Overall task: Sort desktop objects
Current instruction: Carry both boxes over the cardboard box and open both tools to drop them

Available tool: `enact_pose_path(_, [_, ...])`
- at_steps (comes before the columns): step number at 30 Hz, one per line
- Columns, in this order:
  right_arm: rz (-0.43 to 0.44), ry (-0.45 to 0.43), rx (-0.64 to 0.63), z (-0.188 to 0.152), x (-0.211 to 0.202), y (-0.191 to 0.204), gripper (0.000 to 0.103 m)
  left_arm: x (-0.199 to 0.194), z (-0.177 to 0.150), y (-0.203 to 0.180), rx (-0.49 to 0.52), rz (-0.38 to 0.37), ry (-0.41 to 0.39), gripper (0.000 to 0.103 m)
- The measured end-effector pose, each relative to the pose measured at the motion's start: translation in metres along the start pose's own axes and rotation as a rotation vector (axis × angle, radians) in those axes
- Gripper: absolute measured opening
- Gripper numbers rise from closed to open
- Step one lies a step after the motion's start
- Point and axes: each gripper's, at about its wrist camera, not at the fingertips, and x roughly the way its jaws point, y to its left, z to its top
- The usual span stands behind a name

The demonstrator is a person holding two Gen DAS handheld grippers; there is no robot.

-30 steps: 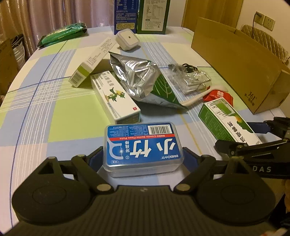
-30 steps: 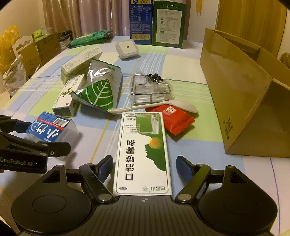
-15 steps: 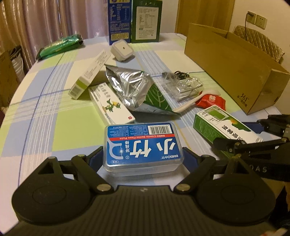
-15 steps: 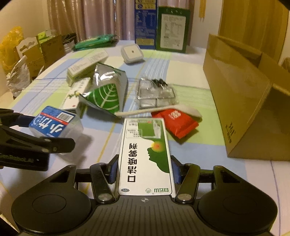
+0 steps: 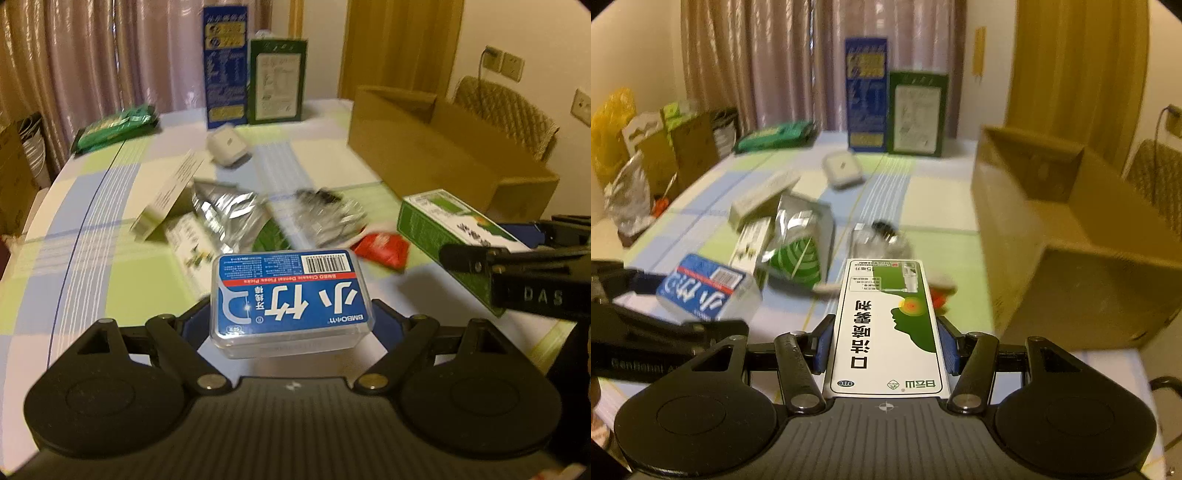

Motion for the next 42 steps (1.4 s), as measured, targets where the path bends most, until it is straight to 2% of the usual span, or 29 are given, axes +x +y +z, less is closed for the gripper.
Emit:
enact_pose_path(6, [-0.017,-0.091,0.069,0.041,-0.032,-0.036,0.053,-0.014,0.044,-0.035,0.048,-0.040,-0.064,0.085])
enact_pose_path(10, [-0.059,-0.140,0.082,0.066,-0.049,-0.069,0.053,-0.012,0.074,-0.068,0.087,-0.084,-0.086,0.085])
enact_pose_path(16, [-0.125,-0.131,0.110,0.083,-0.052,-0.132,0.053,0.009,0.110,-0.118,0.132,-0.151,-0.089,0.085])
enact_pose_path(20, [-0.146,-0.101,0.131,0.078,-0.045,-0.169,0.053,0.031,0.127,-0.148,0.149,-0.186,-0.079,0.085])
enact_pose_path(31, [-0.142,-0.050,0.185,0.078,-0.003,-0.219,0.053,0.083,0.153,-0.181,0.189,-0.237,-0.059,0.086])
enact_pose_path(42, [-0.142,-0.023,0.211,0.080,0.016,-0.236,0.053,0.111,0.157,-0.189,0.171,-0.276,-0.012,0.088])
